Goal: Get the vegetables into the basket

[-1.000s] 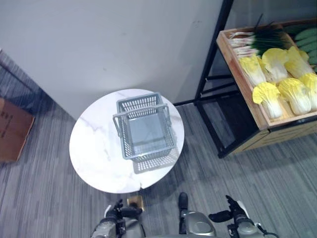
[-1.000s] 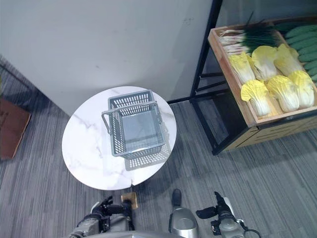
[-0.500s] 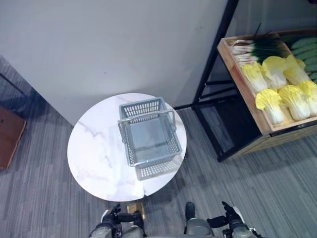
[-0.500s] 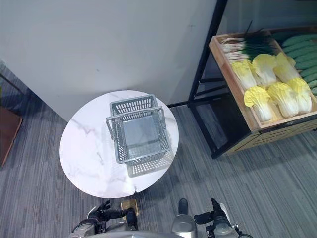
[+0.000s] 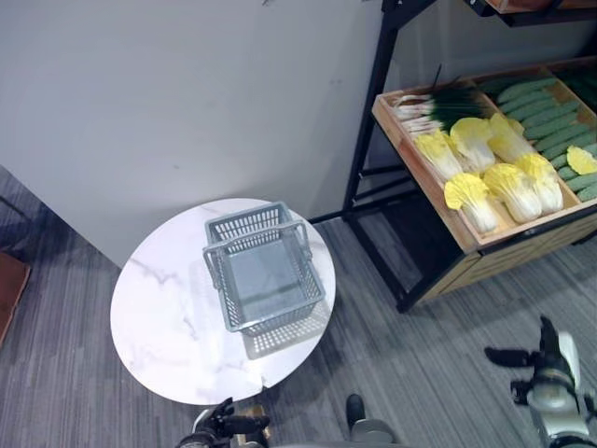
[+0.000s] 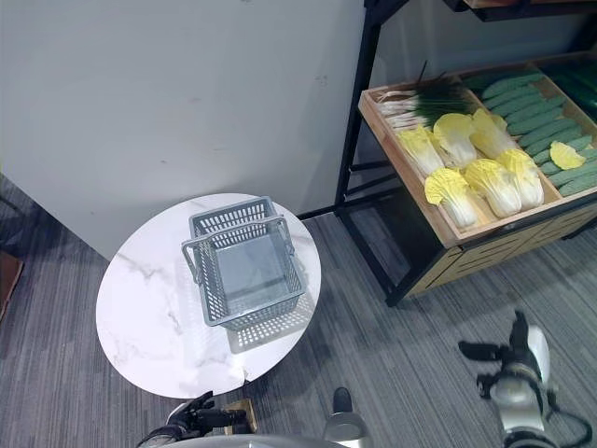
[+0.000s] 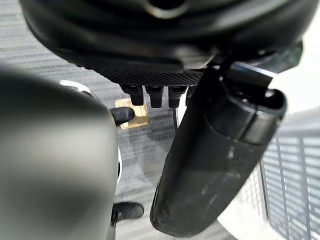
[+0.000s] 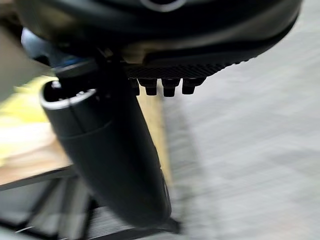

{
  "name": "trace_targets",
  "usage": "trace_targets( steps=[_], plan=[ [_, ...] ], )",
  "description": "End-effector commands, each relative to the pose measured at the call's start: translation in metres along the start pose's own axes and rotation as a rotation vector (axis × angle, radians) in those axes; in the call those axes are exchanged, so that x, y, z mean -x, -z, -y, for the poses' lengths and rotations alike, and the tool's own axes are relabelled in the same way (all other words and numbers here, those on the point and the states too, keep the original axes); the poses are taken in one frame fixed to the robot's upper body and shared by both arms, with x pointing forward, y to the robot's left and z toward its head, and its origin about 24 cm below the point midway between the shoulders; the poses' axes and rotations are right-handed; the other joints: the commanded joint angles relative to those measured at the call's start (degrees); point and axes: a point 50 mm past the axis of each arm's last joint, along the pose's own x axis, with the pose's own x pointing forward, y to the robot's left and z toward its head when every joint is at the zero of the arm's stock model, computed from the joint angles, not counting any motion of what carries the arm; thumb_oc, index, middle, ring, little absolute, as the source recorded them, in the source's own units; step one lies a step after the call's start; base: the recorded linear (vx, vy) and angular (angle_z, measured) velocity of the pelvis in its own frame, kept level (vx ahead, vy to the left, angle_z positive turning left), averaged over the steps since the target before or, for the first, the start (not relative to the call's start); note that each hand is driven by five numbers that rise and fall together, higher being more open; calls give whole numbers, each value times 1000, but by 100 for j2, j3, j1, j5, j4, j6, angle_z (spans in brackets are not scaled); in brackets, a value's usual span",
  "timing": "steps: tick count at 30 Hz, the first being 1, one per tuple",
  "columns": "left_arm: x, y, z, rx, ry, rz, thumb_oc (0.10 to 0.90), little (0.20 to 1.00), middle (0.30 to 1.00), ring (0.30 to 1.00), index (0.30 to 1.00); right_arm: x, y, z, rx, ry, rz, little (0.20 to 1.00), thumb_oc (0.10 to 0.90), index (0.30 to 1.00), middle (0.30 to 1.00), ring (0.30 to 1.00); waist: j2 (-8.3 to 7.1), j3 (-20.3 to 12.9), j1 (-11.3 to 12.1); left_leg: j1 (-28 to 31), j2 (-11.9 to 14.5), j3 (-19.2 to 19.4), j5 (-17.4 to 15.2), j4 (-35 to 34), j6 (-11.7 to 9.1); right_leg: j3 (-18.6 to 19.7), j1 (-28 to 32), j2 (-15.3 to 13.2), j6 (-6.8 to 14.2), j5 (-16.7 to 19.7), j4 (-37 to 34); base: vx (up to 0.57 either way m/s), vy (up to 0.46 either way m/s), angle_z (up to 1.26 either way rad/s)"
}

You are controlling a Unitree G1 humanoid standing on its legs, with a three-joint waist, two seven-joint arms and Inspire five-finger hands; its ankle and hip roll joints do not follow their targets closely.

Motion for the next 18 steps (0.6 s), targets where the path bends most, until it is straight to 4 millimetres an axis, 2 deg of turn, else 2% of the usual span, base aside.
trace_targets(
  steps=[1, 2, 3, 4, 5, 7, 8, 9, 10, 11, 12, 13, 15, 16, 17, 18],
  plan=[
    [0, 5, -3, -31, 7, -44, 900, 1000, 1000, 1000, 1000, -14, -96, 28, 192, 81, 438, 1000, 900, 1000, 1000, 1000, -271, 162, 128, 111, 94, 67, -119, 36, -14, 0, 41, -407, 332, 212, 9, 26, 4, -5],
    [0, 4, -3, -34, 8, -42, 900, 1000, 1000, 1000, 1000, -9, -115, 32, 245, 85, 537, 1000, 900, 1000, 1000, 1000, -278, 141, 140, 87, 86, 60, -102, 36, -9, 0, 20, -411, 327, 225, 1, 0, 0, 0],
    [0, 4, -2, -40, 9, -44, 900, 1000, 1000, 1000, 1000, -7, -118, 33, 268, 86, 557, 1000, 900, 1000, 1000, 1000, -276, 133, 155, 84, 80, 45, -106, 36, -3, -16, 29, -413, 329, 221, 0, 0, 0, 0],
    [0, 5, -3, -51, 6, -49, 900, 1000, 1000, 1000, 1000, 1, -140, 36, 330, 99, 676, 1000, 900, 1000, 1000, 1000, -277, 130, 175, 78, 76, 34, -101, 36, 0, -20, 34, -415, 329, 215, -2, 14, -6, 4],
    [0, 5, -3, -51, 7, -49, 900, 1000, 1000, 1000, 1000, 2, -140, 36, 332, 99, 677, 1000, 900, 1000, 1000, 1000, -272, 131, 170, 79, 77, 31, -104, 36, 0, -23, 38, -415, 330, 212, -2, 17, -2, 6],
    [0, 5, -6, -69, -22, -52, 900, 1000, 1000, 1000, 1000, 25, -181, 43, 432, 150, 916, 1000, 900, 1000, 1000, 1000, -278, 109, 247, 72, 65, -13, -121, 36, 6, -68, 67, -430, 341, 186, -2, 22, -2, 9],
    [0, 5, -5, -69, -22, -52, 900, 1000, 1000, 1000, 1000, 25, -181, 43, 433, 150, 916, 1000, 900, 1000, 1000, 1000, -277, 112, 239, 74, 64, -19, -123, 36, 6, -75, 73, -432, 342, 184, -2, 24, -2, 11],
    [0, 6, -7, -80, -39, -57, 900, 1000, 1000, 1000, 1000, 39, -204, 37, 439, 133, 1043, 1000, 900, 1000, 1000, 1000, -289, 94, 324, 67, 54, -52, -122, 36, 6, -103, 98, -442, 345, 174, -2, 14, -1, 10],
    [0, 6, -7, -79, -39, -57, 900, 1000, 1000, 1000, 1000, 38, -204, 37, 439, 132, 1045, 1000, 900, 1000, 1000, 1000, -289, 97, 312, 68, 53, -55, -122, 36, 7, -106, 101, -443, 346, 173, -2, 18, -2, 6],
    [0, 7, -7, -89, -43, -59, 900, 1000, 1000, 1000, 1000, 49, -215, 33, 413, 105, 1121, 1000, 900, 1000, 1000, 1000, -296, 95, 335, 62, 45, -79, -121, 36, 7, -124, 111, -443, 345, 168, -2, 0, 0, 0],
    [0, 6, -7, -117, -47, -60, 900, 1000, 1000, 1000, 1000, 63, -236, 27, 391, 62, 1234, 1000, 900, 1000, 1000, 1000, -321, 81, 417, 55, 41, -101, -122, 36, 6, -151, 133, -442, 345, 157, -2, 0, 0, 0],
    [0, 6, -7, -115, -48, -59, 900, 1000, 1000, 1000, 1000, 63, -237, 27, 390, 61, 1237, 1000, 900, 1000, 1000, 1000, -320, 85, 404, 57, 41, -101, -122, 36, 6, -151, 135, -442, 345, 156, -2, 8, -4, 12],
    [0, 6, -5, -144, -39, -60, 900, 1000, 1000, 1000, 1000, 77, -257, 17, 348, 2, 1346, 1000, 900, 1000, 1000, 1000, -332, 73, 478, 55, 45, -125, -124, 36, 4, -173, 155, -444, 337, 140, -2, 13, 2, 14],
    [0, 5, -6, -157, -43, -55, 900, 1000, 1000, 1000, 1000, 86, -276, 4, 306, -84, 1411, 1000, 900, 1000, 1000, 1000, -349, 73, 600, 37, 41, -162, -118, 36, 3, -208, 164, -448, 330, 134, -2, 14, -2, 8],
    [0, 4, -6, -153, -44, -54, 900, 1000, 1000, 1000, 1000, 86, -278, 3, 305, -86, 1414, 1000, 900, 1000, 1000, 1000, -349, 79, 580, 38, 41, -161, -118, 36, 3, -208, 165, -448, 330, 133, -2, 0, 0, 0],
    [0, 2, -6, -170, -47, -50, 900, 1000, 1000, 1000, 1000, 97, -296, -13, 257, -184, 1469, 1000, 900, 1000, 1000, 1000, -366, 89, 684, 17, 42, -194, -108, 36, 6, -230, 169, -444, 315, 129, -2, 0, 0, 0]
  ],
)
